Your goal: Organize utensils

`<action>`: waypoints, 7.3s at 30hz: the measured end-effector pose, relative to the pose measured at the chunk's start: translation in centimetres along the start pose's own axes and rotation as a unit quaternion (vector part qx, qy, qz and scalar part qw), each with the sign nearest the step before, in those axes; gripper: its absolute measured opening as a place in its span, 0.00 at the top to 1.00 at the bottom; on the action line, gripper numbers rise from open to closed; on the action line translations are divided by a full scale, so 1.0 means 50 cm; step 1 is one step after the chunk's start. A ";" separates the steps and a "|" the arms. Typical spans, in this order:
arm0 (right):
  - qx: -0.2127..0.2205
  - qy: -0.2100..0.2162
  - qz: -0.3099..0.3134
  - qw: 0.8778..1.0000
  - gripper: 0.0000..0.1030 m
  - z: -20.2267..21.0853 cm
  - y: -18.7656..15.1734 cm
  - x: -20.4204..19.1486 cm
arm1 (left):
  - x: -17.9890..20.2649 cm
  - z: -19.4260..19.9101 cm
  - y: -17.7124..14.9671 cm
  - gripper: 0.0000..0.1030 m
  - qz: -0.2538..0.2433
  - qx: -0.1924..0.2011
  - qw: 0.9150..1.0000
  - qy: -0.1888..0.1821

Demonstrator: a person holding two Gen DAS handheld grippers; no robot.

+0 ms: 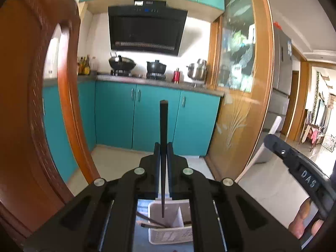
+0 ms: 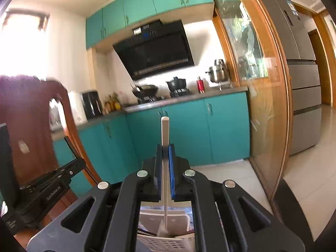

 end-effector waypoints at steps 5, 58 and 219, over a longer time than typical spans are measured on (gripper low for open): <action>-0.038 -0.005 0.018 0.999 0.94 -0.045 -0.091 0.001 | -0.005 -0.024 -0.060 0.93 -0.011 -0.023 1.000 0.010; -0.373 -0.080 0.060 0.923 0.68 -0.076 -0.642 0.158 | 0.022 -0.048 -0.639 0.44 -0.006 -0.311 0.949 -0.045; -0.027 -0.110 0.132 0.985 0.03 0.623 -0.343 0.011 | 0.127 0.626 -0.378 0.03 -0.058 -0.036 0.997 0.045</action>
Point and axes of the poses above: each gripper's, at about its wrist camera, not at the fingertips, and z roughly against the way its jaws point, x to its right, y to its top, the point moved 8 cm from there along -z, roughly the way its jaws point, and after that the axes turned 7 degrees about -y, right-handed, at the moved point
